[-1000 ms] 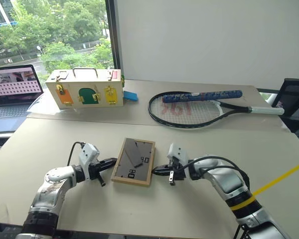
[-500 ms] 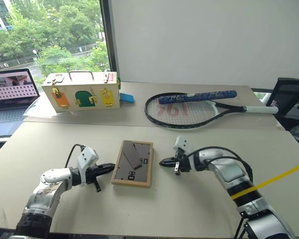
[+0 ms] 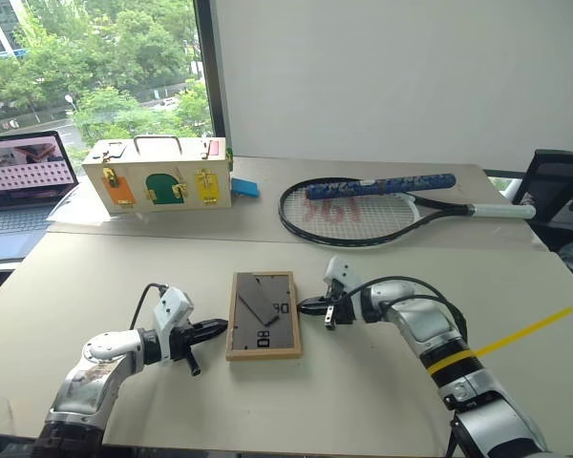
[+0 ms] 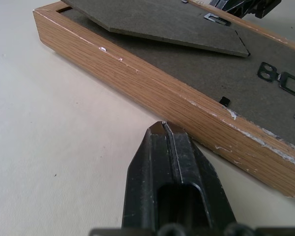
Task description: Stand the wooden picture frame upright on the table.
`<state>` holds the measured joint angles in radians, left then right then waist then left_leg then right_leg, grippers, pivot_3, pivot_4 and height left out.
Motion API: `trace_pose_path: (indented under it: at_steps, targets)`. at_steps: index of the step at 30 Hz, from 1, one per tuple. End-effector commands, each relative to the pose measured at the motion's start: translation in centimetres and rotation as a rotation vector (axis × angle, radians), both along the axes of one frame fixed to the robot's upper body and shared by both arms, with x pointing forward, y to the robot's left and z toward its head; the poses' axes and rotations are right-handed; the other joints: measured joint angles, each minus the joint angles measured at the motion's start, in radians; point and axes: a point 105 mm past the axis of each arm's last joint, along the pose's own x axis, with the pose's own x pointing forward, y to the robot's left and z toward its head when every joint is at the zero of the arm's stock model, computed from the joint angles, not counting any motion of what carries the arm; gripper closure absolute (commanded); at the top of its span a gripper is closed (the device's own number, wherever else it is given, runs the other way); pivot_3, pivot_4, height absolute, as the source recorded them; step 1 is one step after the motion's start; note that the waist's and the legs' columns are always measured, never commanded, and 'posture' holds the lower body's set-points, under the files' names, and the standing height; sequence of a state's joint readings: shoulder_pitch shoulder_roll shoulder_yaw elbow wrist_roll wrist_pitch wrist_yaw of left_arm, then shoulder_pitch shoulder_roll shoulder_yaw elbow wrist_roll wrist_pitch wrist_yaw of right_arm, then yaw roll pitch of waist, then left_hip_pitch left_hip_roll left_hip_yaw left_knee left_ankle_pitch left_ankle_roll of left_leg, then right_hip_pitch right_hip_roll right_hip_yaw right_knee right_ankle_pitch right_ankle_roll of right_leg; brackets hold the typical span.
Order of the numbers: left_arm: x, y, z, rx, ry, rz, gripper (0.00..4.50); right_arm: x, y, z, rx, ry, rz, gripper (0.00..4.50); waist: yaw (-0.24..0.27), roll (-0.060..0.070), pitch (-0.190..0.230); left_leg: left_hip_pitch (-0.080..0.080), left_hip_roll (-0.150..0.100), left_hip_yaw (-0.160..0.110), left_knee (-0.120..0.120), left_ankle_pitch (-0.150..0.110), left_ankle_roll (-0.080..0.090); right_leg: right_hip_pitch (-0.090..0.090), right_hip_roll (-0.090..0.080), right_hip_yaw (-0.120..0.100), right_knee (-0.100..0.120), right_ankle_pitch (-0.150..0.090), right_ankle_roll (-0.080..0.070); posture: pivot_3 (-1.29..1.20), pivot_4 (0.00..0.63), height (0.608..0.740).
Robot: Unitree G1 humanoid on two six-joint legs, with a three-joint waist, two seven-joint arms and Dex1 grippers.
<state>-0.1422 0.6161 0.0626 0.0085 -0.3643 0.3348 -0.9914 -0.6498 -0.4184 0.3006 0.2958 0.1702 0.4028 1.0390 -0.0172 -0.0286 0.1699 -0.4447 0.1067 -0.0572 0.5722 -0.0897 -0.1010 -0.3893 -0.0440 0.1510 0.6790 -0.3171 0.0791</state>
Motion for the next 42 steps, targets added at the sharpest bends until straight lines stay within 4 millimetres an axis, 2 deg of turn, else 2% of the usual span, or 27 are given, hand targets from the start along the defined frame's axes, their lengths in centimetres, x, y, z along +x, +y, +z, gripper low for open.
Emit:
trace_pose_path:
  at_steps: [1, 3, 4, 6, 8, 9, 10, 11, 13, 14, 18, 22, 25, 29, 34, 42]
  targets:
    - [0.8, 3.3, 0.1, 0.039, -0.011, 0.133, 4.50, -0.3, -1.5, 0.5, -0.015, -0.006, -0.017, 4.45, 0.000, 0.000, 0.000, 0.000, 0.000, 0.000, 0.000, 0.000, 0.000, 0.000, 0.000, 0.000, 0.000, 0.000, 0.000, 0.00, 0.150, 0.710]
    - [1.9, 5.6, 1.7, -0.013, -0.035, 0.280, 4.50, -0.7, -2.9, 1.0, -0.022, -0.007, -0.031, 4.45, 0.000, 0.000, 0.000, 0.000, 0.000, 0.000, 0.000, 0.000, 0.000, 0.000, 0.000, 0.000, 0.000, 0.000, 0.000, 0.00, 0.150, 0.710]
    - [2.3, 6.3, 3.1, -0.057, -0.069, 0.330, 4.50, -0.9, -3.6, 1.6, -0.005, -0.008, -0.041, 4.45, -0.001, 0.000, 0.000, 0.000, 0.000, 0.000, 0.000, 0.000, 0.000, 0.000, 0.000, 0.000, 0.000, -0.001, 0.000, 0.00, 0.150, 0.710]
    - [2.4, 7.1, 6.4, -0.235, -0.072, 0.403, 4.50, -1.6, -4.9, 3.0, 0.017, -0.016, -0.042, 4.45, -0.001, -0.001, 0.001, -0.002, 0.000, 0.000, 0.000, 0.000, 0.000, -0.001, 0.000, 0.000, 0.000, -0.001, 0.001, 0.00, 0.150, 0.710]
    - [2.0, 7.3, 8.1, -0.308, -0.058, 0.414, 4.50, -2.0, -5.5, 3.7, 0.020, -0.021, -0.037, 4.45, 0.000, -0.002, 0.003, -0.005, 0.000, -0.001, 0.000, 0.000, 0.000, -0.004, 0.000, 0.000, 0.000, -0.001, 0.001, 0.00, 0.150, 0.710]
    - [1.6, 7.3, 9.4, -0.427, -0.007, 0.383, 4.50, -2.3, -5.8, 4.0, 0.022, -0.021, -0.034, 4.45, -0.001, -0.002, 0.002, -0.005, 0.000, -0.001, 0.000, 0.000, 0.000, -0.004, 0.000, 0.000, 0.000, -0.001, 0.001, 0.00, 0.150, 0.710]
    - [1.2, 7.5, 10.1, -0.459, 0.038, 0.382, 3.99, -2.6, -6.1, 4.4, 0.026, -0.020, -0.028, 4.50, -0.002, -0.002, 0.003, -0.005, 0.000, -0.001, 0.000, 0.000, 0.000, -0.004, 0.000, 0.000, 0.000, -0.001, 0.001, 0.00, 0.150, 0.710]
    - [0.7, 7.2, 10.8, -0.487, 0.082, 0.355, 3.84, -2.8, -6.2, 4.9, 0.031, -0.021, -0.016, 4.50, -0.003, -0.002, 0.003, -0.005, 0.000, -0.001, 0.000, 0.000, 0.000, -0.004, 0.000, -0.001, 0.000, -0.001, 0.001, 0.00, 0.150, 0.710]
    - [-1.0, 6.2, 10.5, -0.304, 0.204, 0.342, 3.20, -3.6, -6.0, 6.0, 0.057, -0.017, 0.022, 4.50, -0.011, -0.004, 0.003, -0.004, 0.000, -0.001, 0.000, 0.000, 0.000, -0.003, 0.000, -0.001, 0.000, -0.001, 0.001, 0.00, 0.150, 0.710]
    - [-1.9, 5.3, 10.6, -0.266, 0.260, 0.294, 2.82, -3.9, -5.9, 6.3, 0.063, -0.019, 0.040, 4.50, -0.021, -0.006, 0.004, -0.004, 0.000, -0.002, -0.001, -0.001, 0.000, -0.004, 0.000, -0.001, 0.000, -0.001, 0.001, 0.00, 0.150, 0.710]
    - [-3.2, 3.7, 12.3, -0.414, 0.374, 0.138, 1.33, -4.5, -5.1, 6.5, 0.067, -0.007, 0.085, 4.50, -0.026, -0.006, 0.005, -0.003, 0.000, -0.002, -0.001, -0.001, -0.001, -0.002, -0.001, -0.001, -0.001, -0.002, 0.001, 0.00, 0.150, 0.710]
    - [-4.1, 3.3, 9.8, -0.438, 0.592, 0.117, 0.06, -4.1, -4.5, 5.5, 0.048, -0.027, 0.085, 4.50, -0.030, -0.006, 0.005, -0.003, 0.000, -0.002, -0.001, -0.002, -0.001, -0.003, -0.001, -0.002, -0.001, -0.002, 0.000, 0.00, 0.150, 0.710]
    - [-5.2, 2.3, 6.8, -0.348, 0.768, 0.116, 0.06, -3.4, -4.2, 4.3, 0.004, -0.053, 0.074, 4.50, -0.032, -0.006, 0.005, -0.003, 0.000, -0.002, -0.001, -0.002, -0.001, -0.004, -0.001, -0.001, -0.001, -0.002, 0.000, 0.00, 0.150, 0.710]
    - [-4.6, 2.3, 4.1, -0.353, 0.881, 0.185, 0.06, -3.0, -3.8, 2.8, -0.040, -0.068, 0.081, 4.50, -0.029, -0.006, 0.005, -0.004, 0.000, -0.002, -0.001, -0.002, -0.002, -0.005, -0.001, -0.001, -0.001, -0.002, 0.000, 0.00, 0.150, 0.710]
    - [-5.4, 0.6, 2.8, -0.344, 0.948, 0.133, 0.06, -2.4, -3.0, 1.8, -0.041, -0.091, 0.085, 4.50, -0.025, -0.006, 0.005, -0.005, 0.000, -0.002, -0.001, -0.002, -0.002, -0.006, -0.001, -0.001, -0.001, 0.000, -0.004, 0.00, 0.150, 0.710]
    - [-4.5, -2.8, 1.0, -0.384, 0.983, 0.100, 0.06, -1.9, 0.2, 1.1, -0.002, -0.097, 0.138, 4.50, -0.009, -0.005, 0.004, -0.004, -0.001, -0.002, 0.000, -0.002, -0.002, -0.002, -0.001, -0.002, -0.001, 0.001, -0.005, 0.00, 0.150, 0.710]
